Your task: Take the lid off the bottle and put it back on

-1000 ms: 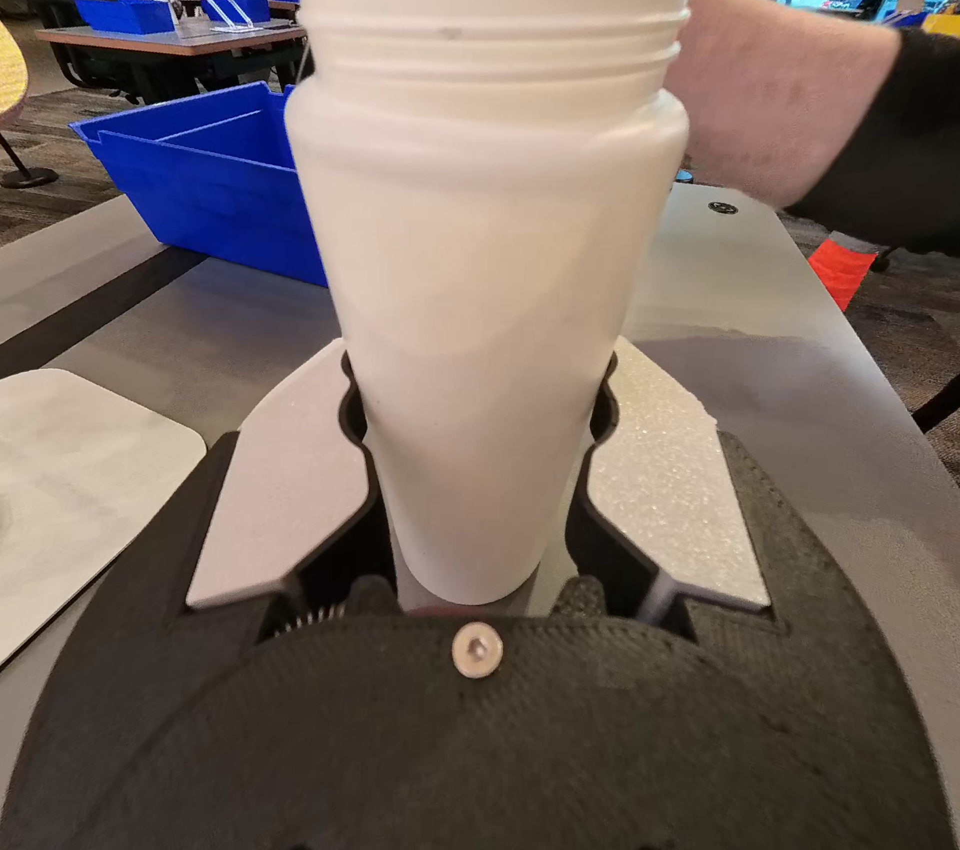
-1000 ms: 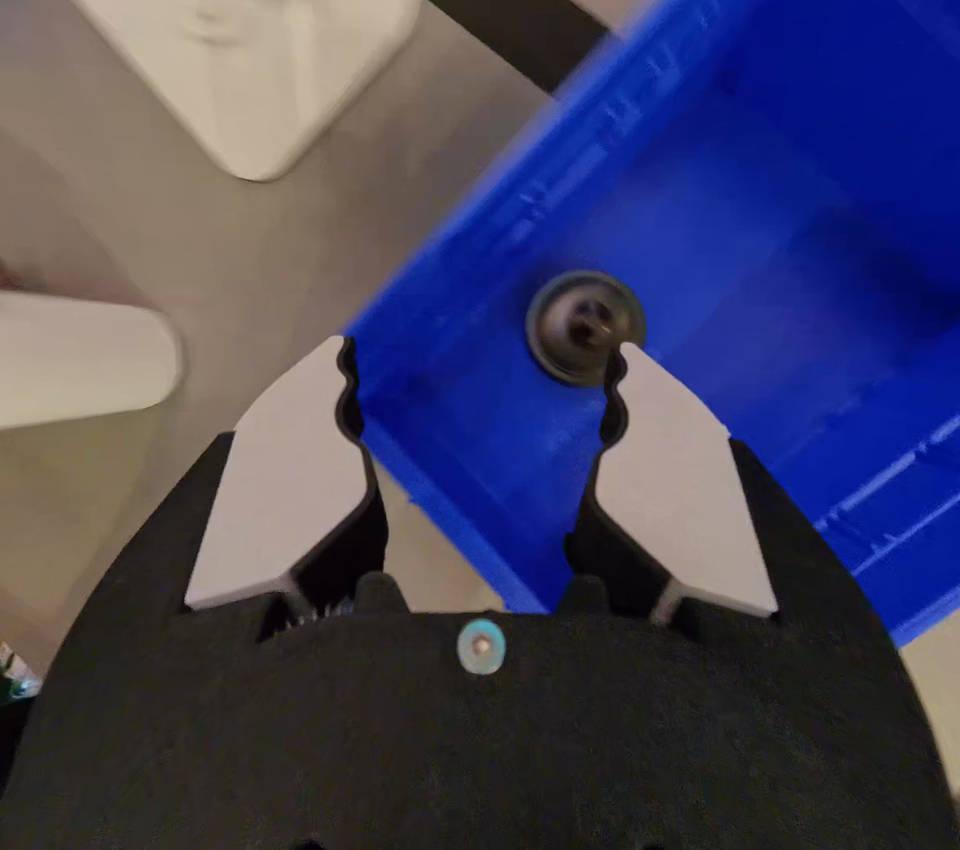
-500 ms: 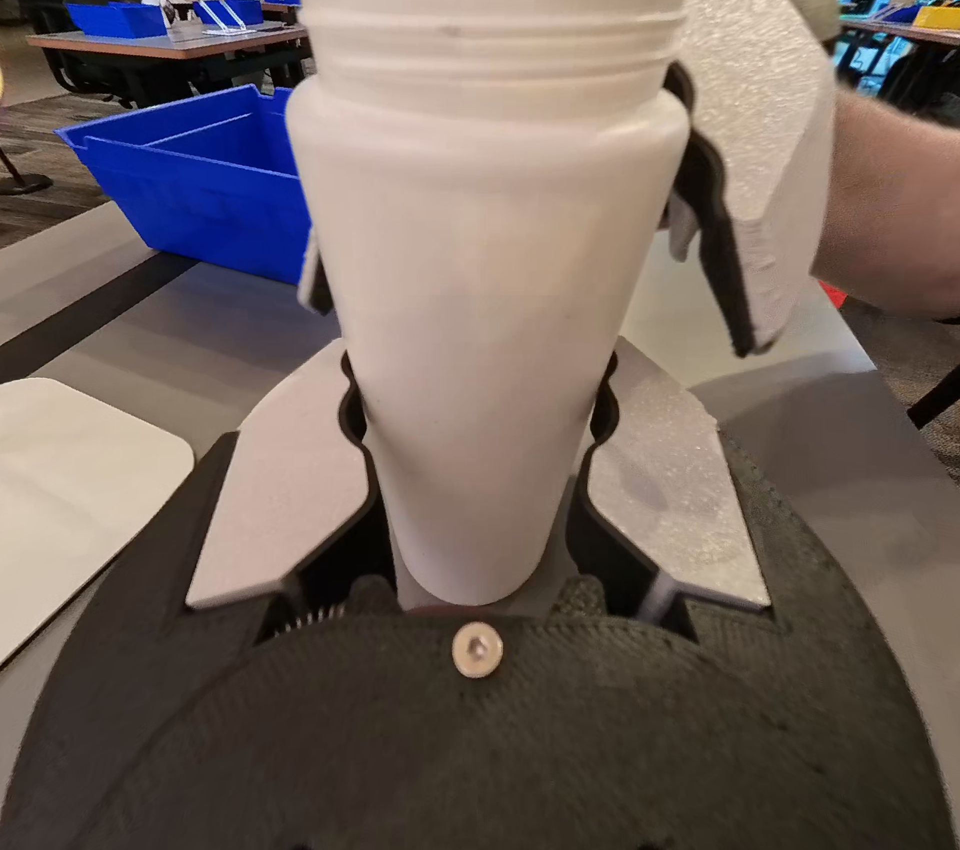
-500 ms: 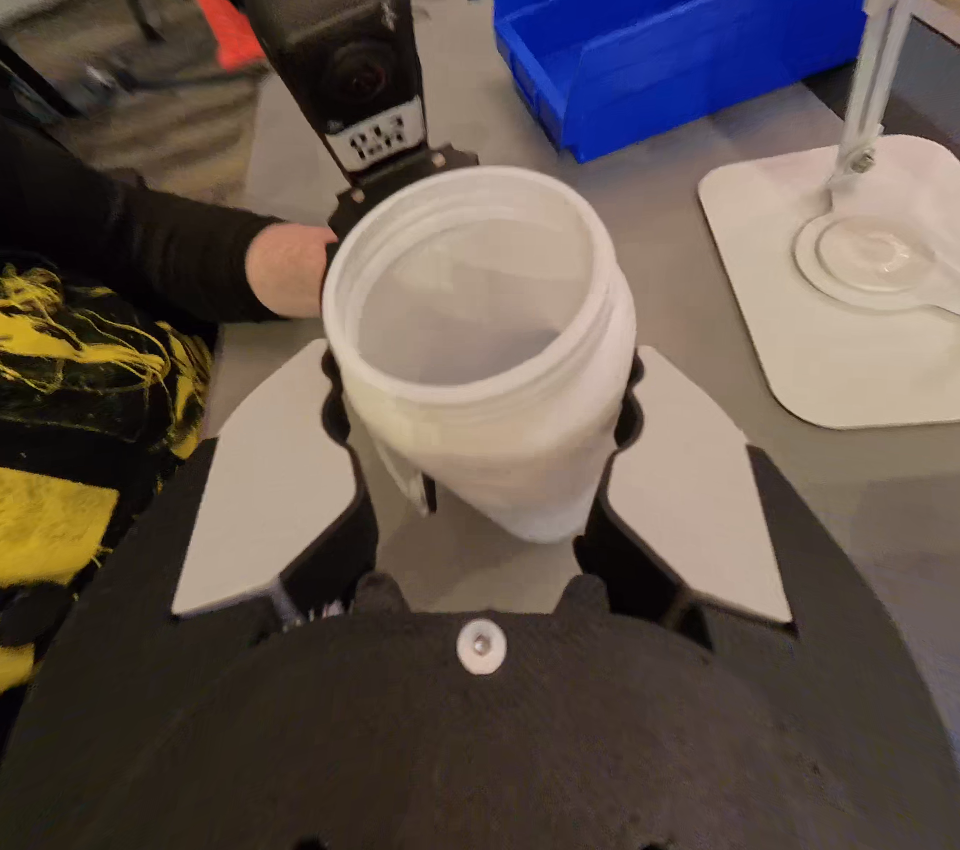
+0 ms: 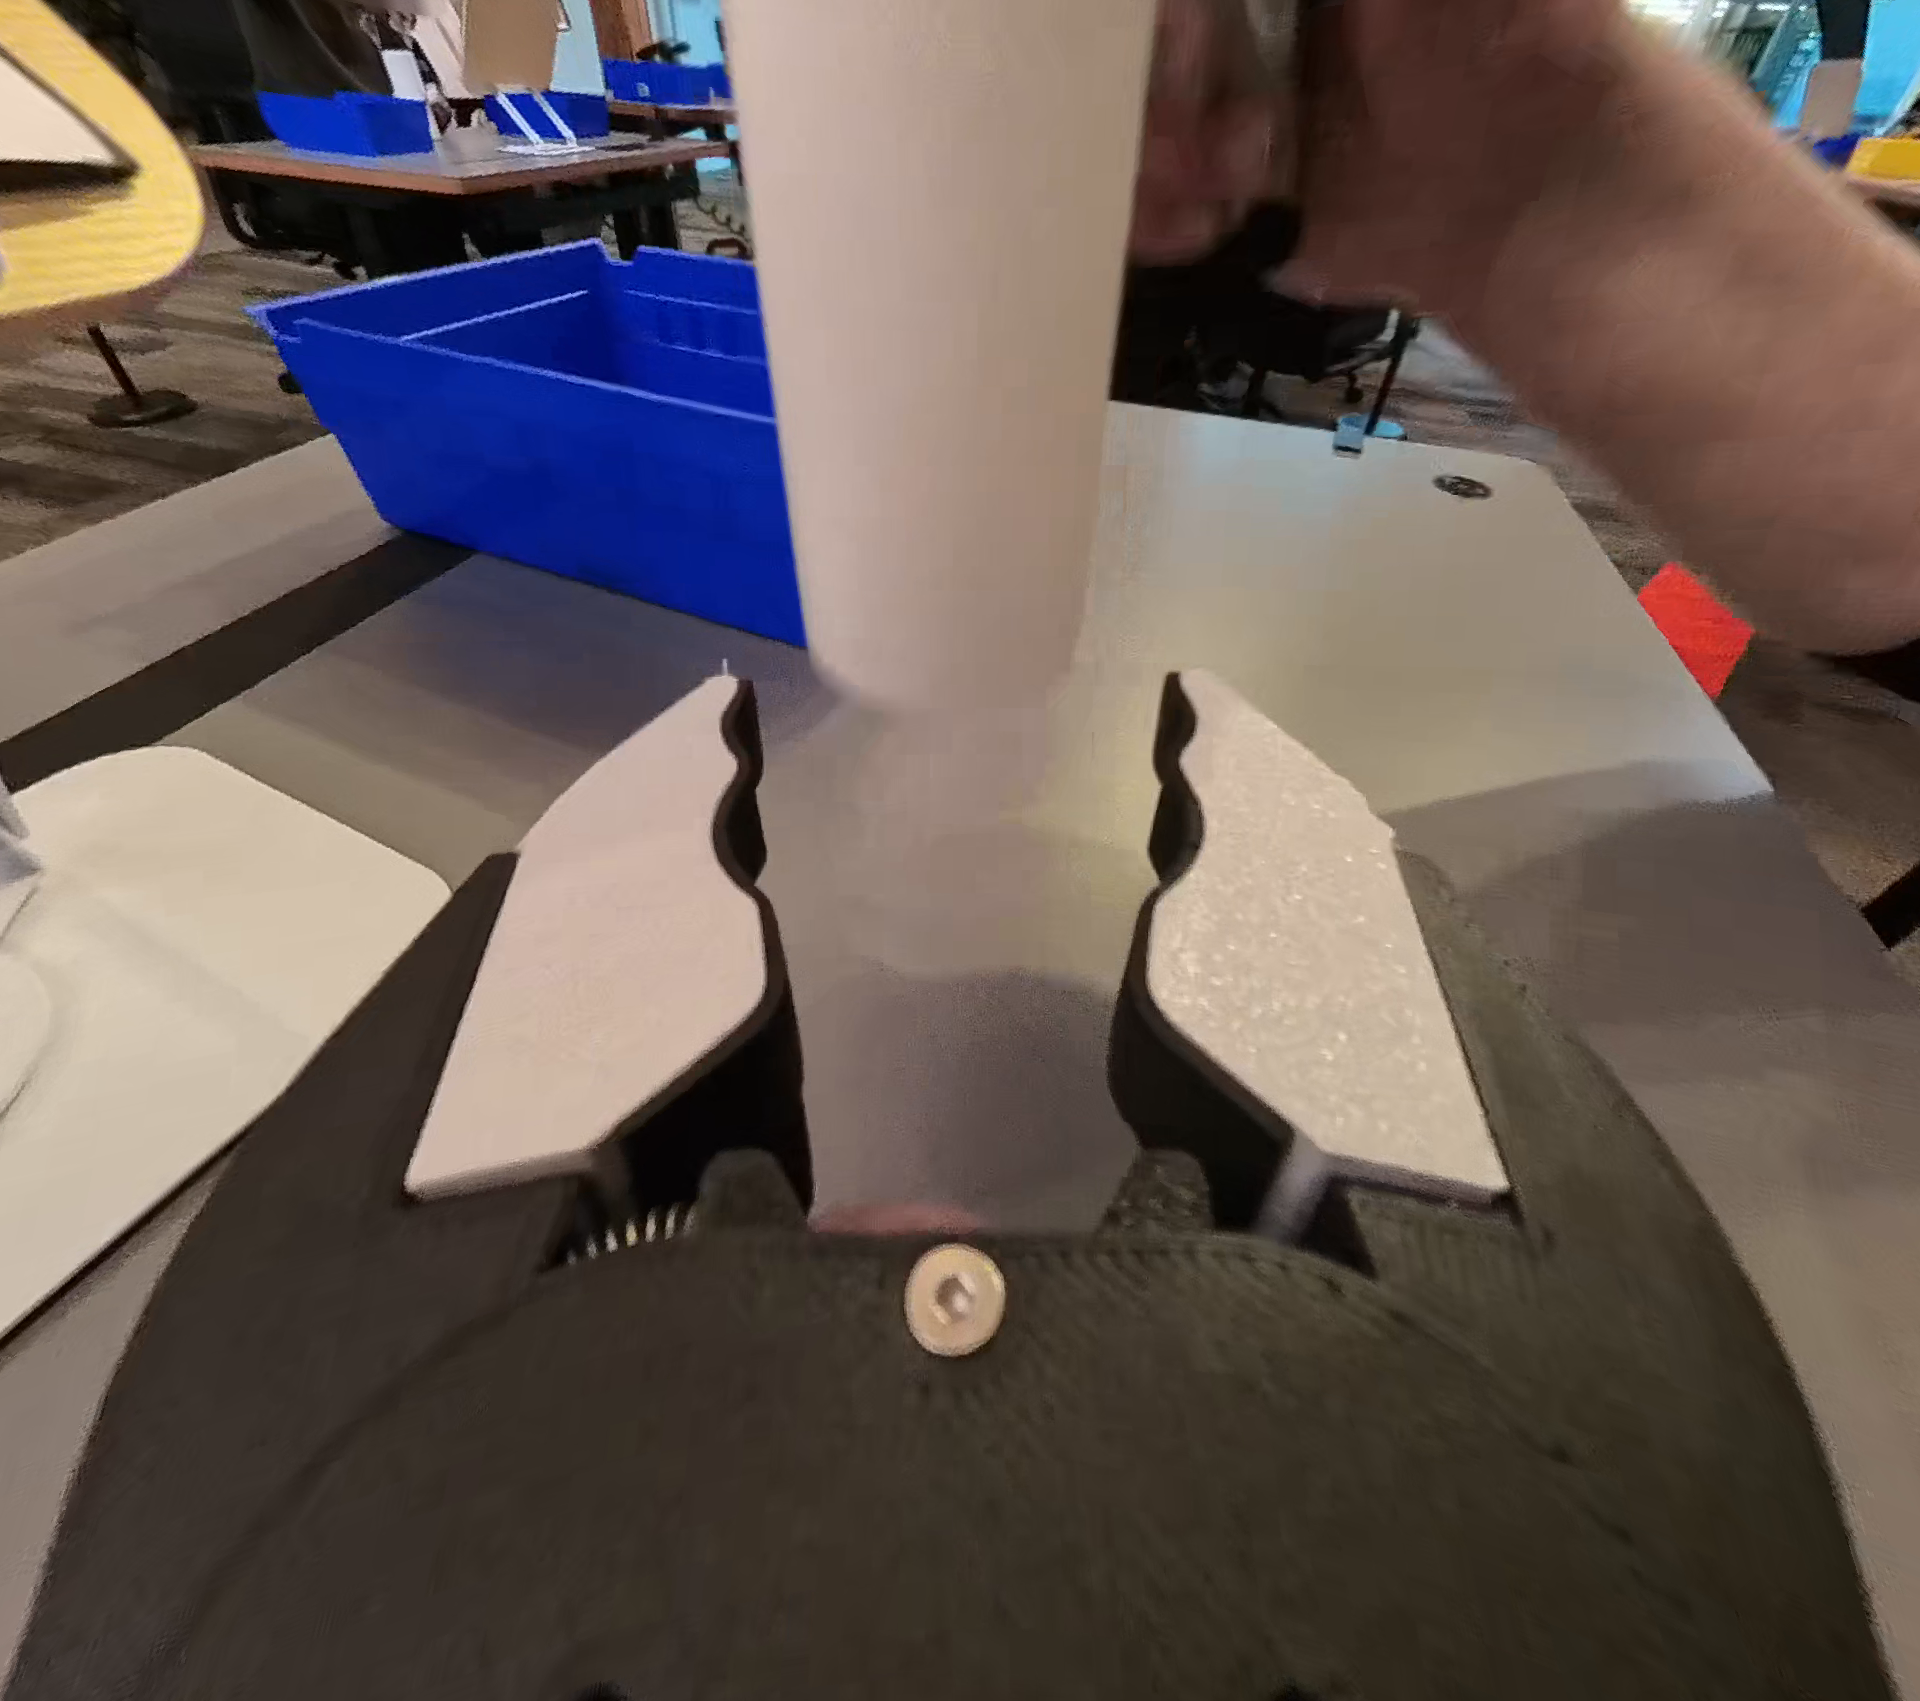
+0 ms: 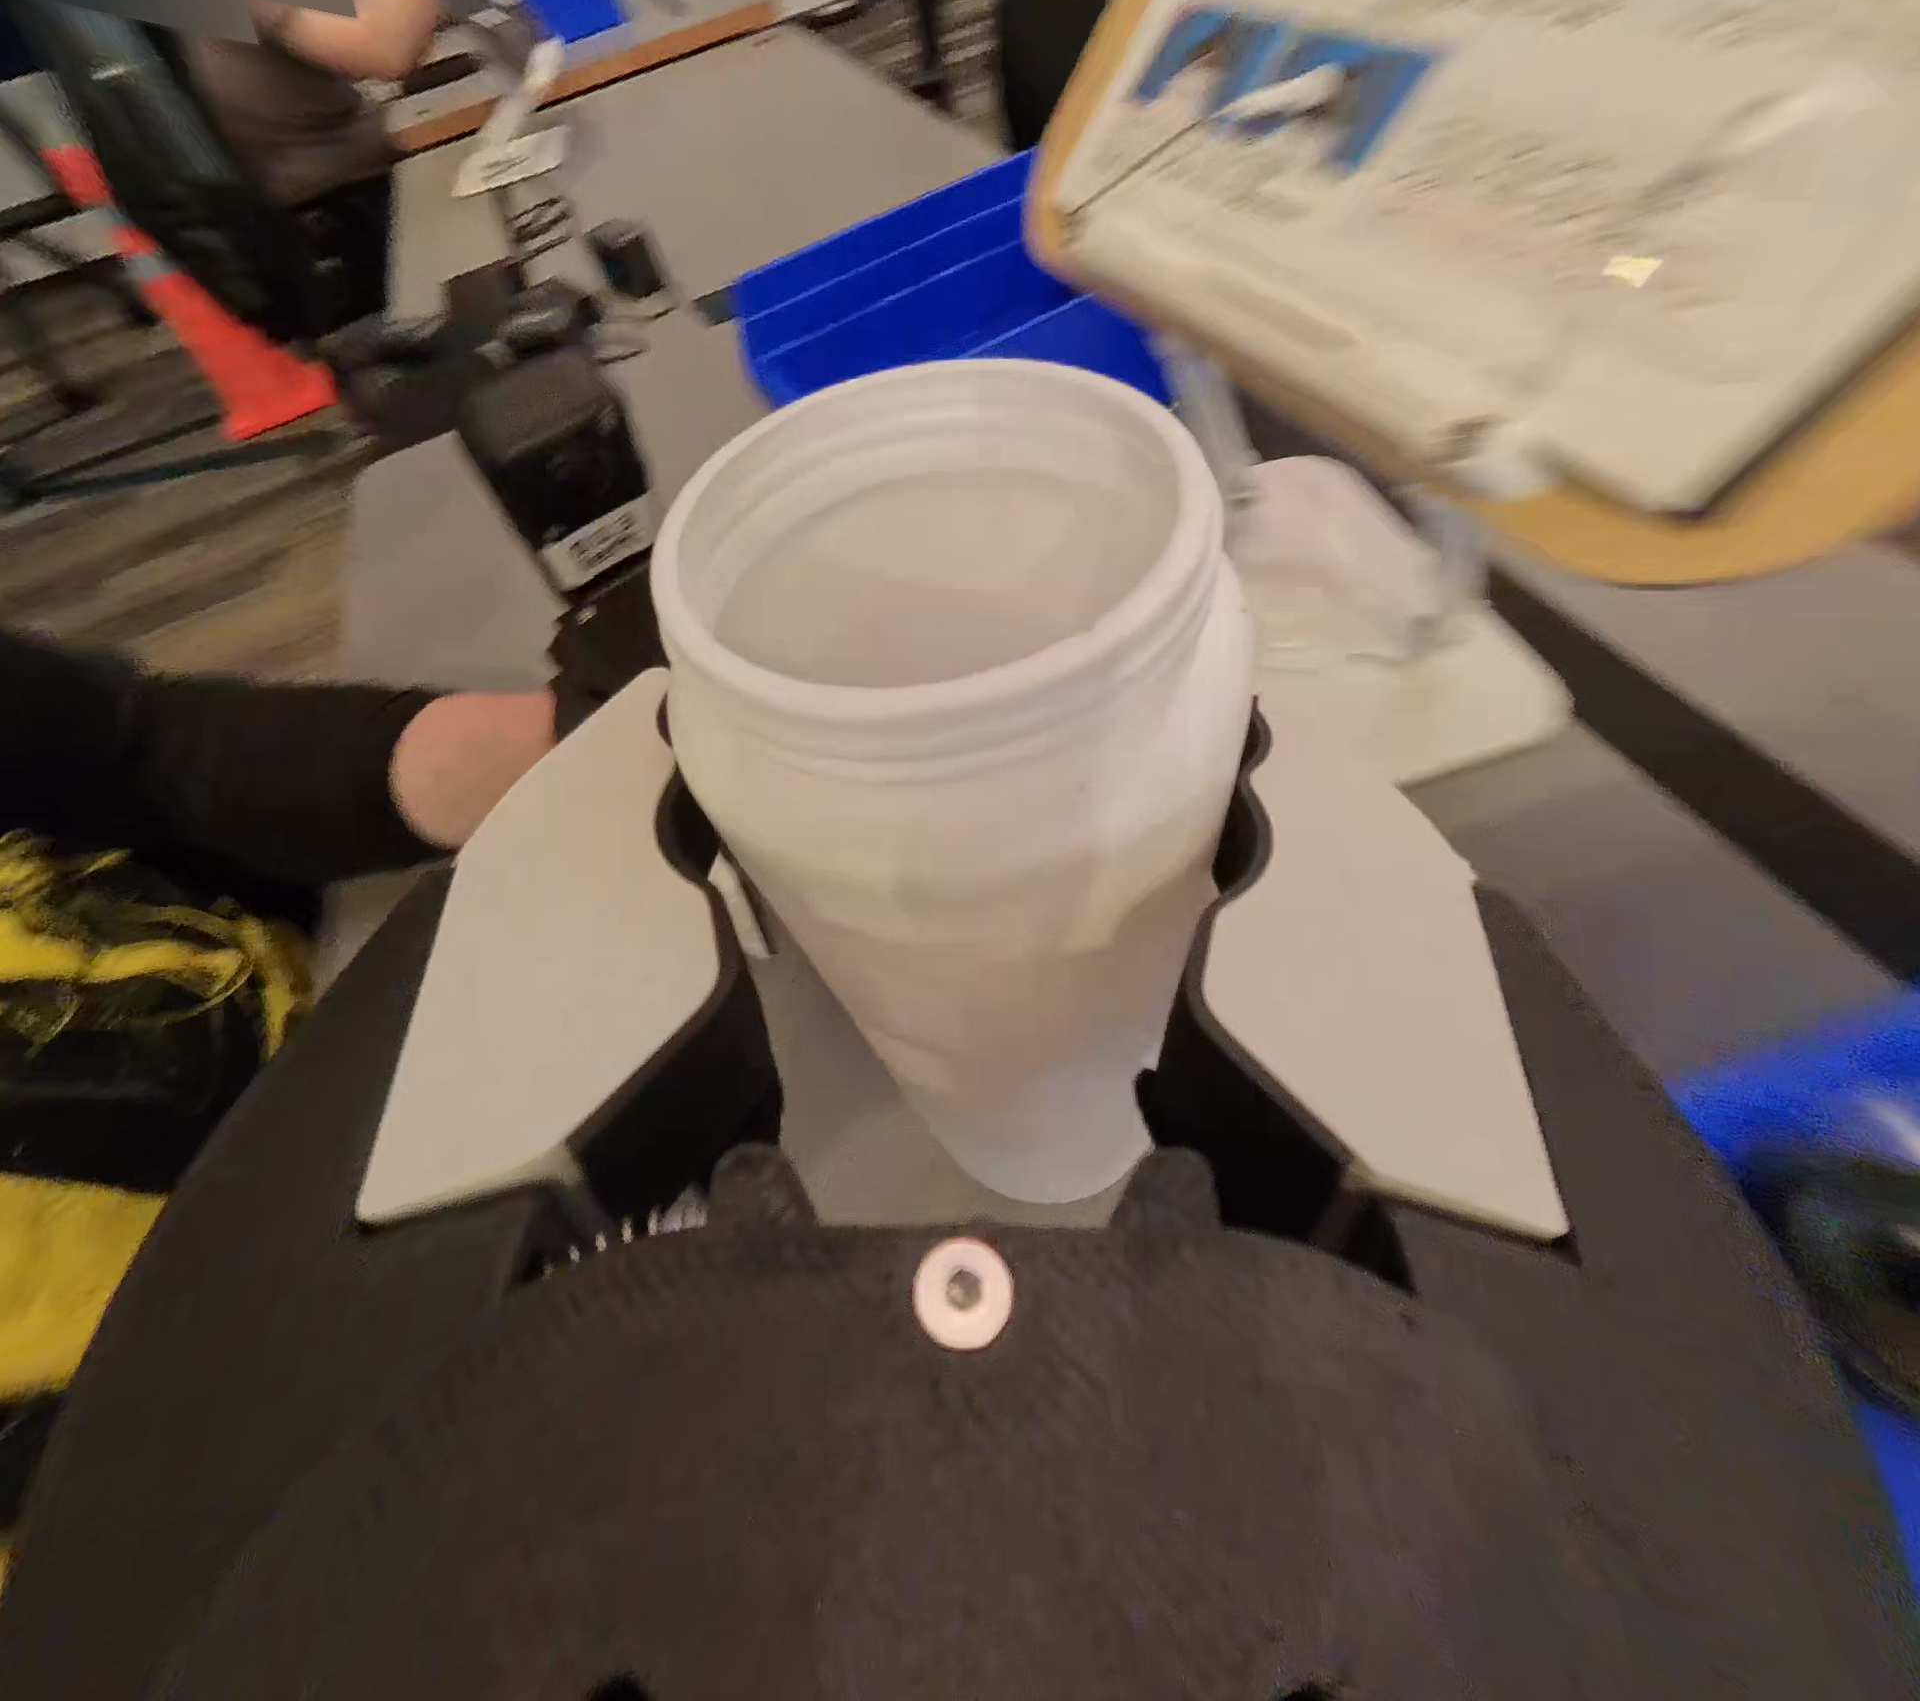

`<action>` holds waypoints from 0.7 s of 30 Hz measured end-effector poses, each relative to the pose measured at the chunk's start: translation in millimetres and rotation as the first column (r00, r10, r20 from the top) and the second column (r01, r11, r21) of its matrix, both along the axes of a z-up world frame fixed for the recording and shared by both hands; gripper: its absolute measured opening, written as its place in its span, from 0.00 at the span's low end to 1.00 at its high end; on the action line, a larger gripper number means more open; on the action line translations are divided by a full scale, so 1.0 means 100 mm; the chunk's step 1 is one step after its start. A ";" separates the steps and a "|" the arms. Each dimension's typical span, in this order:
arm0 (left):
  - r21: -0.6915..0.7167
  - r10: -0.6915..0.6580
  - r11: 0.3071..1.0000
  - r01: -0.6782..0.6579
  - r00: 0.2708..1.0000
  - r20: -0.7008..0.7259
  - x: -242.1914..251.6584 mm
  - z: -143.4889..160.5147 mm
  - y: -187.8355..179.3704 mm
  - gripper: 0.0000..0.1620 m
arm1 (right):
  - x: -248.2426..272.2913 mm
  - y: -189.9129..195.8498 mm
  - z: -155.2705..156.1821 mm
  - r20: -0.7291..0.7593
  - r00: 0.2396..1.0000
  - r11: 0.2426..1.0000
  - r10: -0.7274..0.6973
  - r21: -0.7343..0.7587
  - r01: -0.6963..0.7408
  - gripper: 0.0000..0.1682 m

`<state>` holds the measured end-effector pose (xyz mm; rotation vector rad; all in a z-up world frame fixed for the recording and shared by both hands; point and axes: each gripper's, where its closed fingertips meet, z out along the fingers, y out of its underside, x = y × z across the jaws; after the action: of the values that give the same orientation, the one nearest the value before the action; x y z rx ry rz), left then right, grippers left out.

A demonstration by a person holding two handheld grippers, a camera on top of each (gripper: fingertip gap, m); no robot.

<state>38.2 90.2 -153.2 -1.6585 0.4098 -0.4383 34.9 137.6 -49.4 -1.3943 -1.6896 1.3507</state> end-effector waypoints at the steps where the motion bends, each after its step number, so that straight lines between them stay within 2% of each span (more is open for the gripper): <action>1: -0.010 0.002 1.000 -0.002 1.000 0.002 -0.01 -0.03 0.01 0.43 | 0.06 0.23 0.15 -0.012 0.997 0.997 -0.075 0.018 0.076 0.58; 3: -0.030 0.011 0.999 -0.012 1.000 -0.007 0.00 -0.10 0.04 0.40 | 0.18 0.72 0.35 -0.002 0.975 0.974 -0.222 0.048 0.222 0.58; 5: -0.043 0.017 0.999 -0.018 1.000 -0.025 0.02 -0.15 0.07 0.39 | 0.26 1.21 0.42 0.027 0.933 0.931 -0.359 0.082 0.356 0.58; 7: -0.049 0.023 0.999 -0.025 0.999 -0.036 0.02 -0.18 0.08 0.40 | 0.30 1.64 0.30 0.107 0.882 0.887 -0.459 0.109 0.449 0.58; 10: -0.060 0.035 0.997 -0.037 0.999 -0.032 -0.01 -0.21 0.10 0.40 | 0.29 2.09 -0.08 0.257 0.814 0.851 -0.521 0.086 0.518 0.58; 15: -0.071 0.050 0.996 -0.051 0.999 -0.021 -0.06 -0.23 0.11 0.40 | 0.25 2.47 -0.78 0.462 0.713 0.817 -0.528 0.047 0.574 0.58; 18: -0.081 0.048 0.995 -0.050 0.999 -0.018 -0.06 -0.26 0.11 0.41 | 0.24 2.64 -0.93 0.479 0.681 0.788 -0.553 0.037 0.614 0.51; 21: -0.091 0.044 0.995 -0.046 0.999 -0.016 -0.05 -0.28 0.12 0.41 | 0.26 2.70 -1.07 0.550 0.645 0.789 -0.531 0.044 0.612 0.51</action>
<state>32.8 102.2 -181.4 -1.7570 0.3668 -0.4171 60.8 407.3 -156.2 -2.3225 -1.2485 0.7497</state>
